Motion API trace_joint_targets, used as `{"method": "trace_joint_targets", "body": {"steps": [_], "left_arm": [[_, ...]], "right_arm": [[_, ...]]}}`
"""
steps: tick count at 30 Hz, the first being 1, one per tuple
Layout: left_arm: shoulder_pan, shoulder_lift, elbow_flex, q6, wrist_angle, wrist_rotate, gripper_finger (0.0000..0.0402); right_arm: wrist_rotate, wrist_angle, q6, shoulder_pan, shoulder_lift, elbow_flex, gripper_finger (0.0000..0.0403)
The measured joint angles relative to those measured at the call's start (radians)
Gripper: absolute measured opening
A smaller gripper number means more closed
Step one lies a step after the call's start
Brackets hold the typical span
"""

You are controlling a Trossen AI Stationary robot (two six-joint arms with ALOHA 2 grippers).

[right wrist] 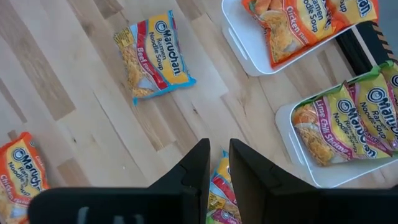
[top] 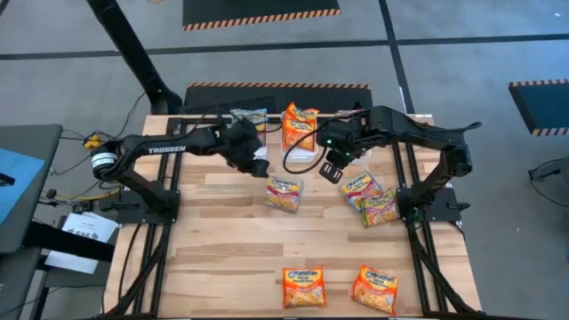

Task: Sort Maruchan noodles
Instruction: Put the blue noodle pack into the left white bin

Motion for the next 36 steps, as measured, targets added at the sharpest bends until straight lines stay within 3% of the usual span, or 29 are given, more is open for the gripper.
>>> {"method": "trace_joint_targets", "body": {"steps": [14, 20, 36], "left_arm": [[-0.072, 0.000, -0.163, -0.220, 0.215, -0.136, 0.0194], [-0.086, 0.037, -0.218, -0.233, 0.313, -0.135, 0.0194], [-0.096, 0.232, -0.214, -0.316, 0.549, -0.069, 0.0194]], "right_arm": [[0.000, 0.008, -0.006, 0.000, 0.000, 0.000, 0.0086], [0.000, 0.009, -0.007, 0.000, 0.000, 0.000, 0.0086], [0.000, 0.023, -0.009, -0.002, 0.000, 0.000, 0.0086]]}}
